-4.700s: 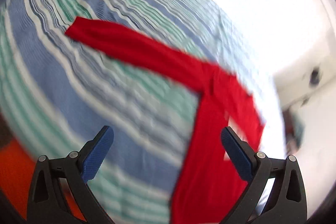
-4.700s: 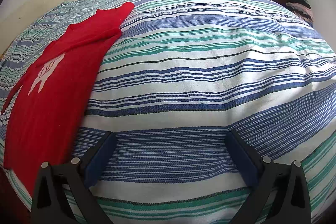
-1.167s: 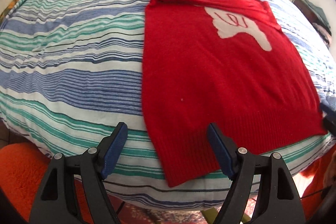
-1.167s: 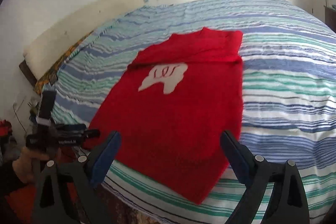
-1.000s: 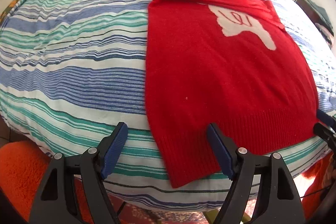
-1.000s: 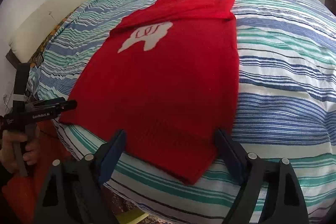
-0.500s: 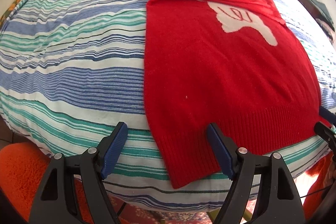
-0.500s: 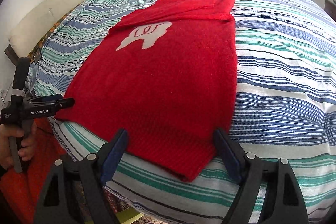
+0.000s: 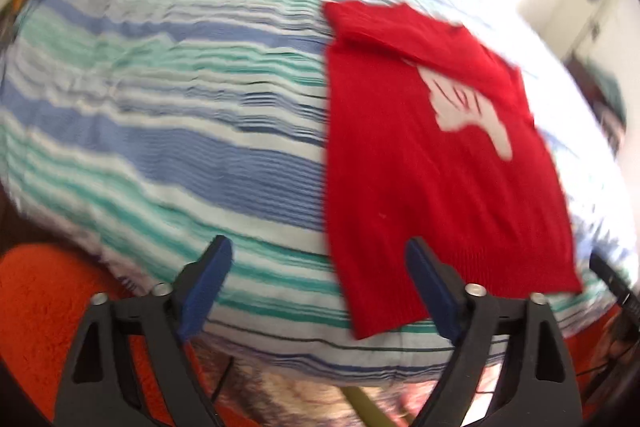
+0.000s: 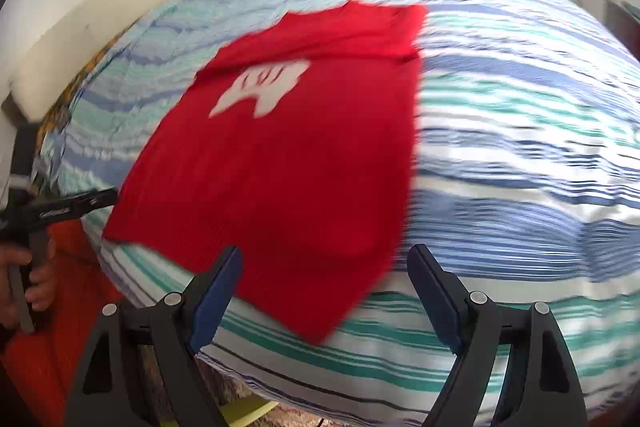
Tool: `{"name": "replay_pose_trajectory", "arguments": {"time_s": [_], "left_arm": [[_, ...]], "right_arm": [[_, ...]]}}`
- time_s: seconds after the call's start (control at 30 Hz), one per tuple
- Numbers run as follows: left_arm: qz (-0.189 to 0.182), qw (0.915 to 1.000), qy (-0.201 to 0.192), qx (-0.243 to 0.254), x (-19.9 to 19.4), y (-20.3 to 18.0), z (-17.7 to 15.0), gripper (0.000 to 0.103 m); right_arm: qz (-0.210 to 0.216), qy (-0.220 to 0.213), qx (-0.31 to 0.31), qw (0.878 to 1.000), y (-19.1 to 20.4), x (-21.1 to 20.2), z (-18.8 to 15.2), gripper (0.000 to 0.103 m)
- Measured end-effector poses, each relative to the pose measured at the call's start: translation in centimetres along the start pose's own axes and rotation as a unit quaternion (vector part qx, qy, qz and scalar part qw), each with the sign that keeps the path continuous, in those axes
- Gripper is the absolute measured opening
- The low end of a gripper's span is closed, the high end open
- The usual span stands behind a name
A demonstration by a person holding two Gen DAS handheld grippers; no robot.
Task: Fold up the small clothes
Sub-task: 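Grasp the hem with the left tool while the right tool grasps it too, then fold the hem up onto the collar with both tools and open them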
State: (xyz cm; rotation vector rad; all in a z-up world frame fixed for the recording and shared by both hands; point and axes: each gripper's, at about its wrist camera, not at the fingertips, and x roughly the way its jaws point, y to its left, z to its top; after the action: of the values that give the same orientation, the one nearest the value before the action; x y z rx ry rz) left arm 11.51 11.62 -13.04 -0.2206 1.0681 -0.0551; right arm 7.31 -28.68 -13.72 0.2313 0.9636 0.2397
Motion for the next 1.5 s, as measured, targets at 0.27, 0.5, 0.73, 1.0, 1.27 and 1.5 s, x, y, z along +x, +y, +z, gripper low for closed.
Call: {"name": "replay_pose_trajectory", "arguments": {"time_s": [0.27,0.5,0.73,1.0,1.27,1.5], "left_arm": [[-0.126,0.9867,0.090,-0.048,3.3,0.1,-0.6,0.091],[-0.091,0.9830,0.147,0.060,5.0,-4.2,-2.5,0.006],[-0.183,0.9774,0.099,-0.035,1.6,-2.8,0.6,0.003],[-0.206,0.9760,0.041,-0.057,5.3,-4.6,15.1,0.003],[-0.171,0.9819,0.036,-0.074,14.6,-6.6,27.4,0.003],[-0.128,0.9870,0.040,-0.089,22.7,-7.4,32.6,0.006]], "right_arm": [[0.152,0.054,0.149,0.976,-3.6,0.3,-1.0,0.084],[0.146,0.140,0.141,0.969,-2.7,3.7,-0.4,0.066],[0.164,0.128,0.116,0.971,-2.0,2.7,1.3,0.005],[0.163,0.021,0.129,0.978,-2.4,3.8,11.6,0.005],[0.133,-0.023,0.153,0.979,-5.1,13.0,24.2,0.005],[0.105,-0.028,0.160,0.981,-6.6,21.4,31.5,0.005]]}}
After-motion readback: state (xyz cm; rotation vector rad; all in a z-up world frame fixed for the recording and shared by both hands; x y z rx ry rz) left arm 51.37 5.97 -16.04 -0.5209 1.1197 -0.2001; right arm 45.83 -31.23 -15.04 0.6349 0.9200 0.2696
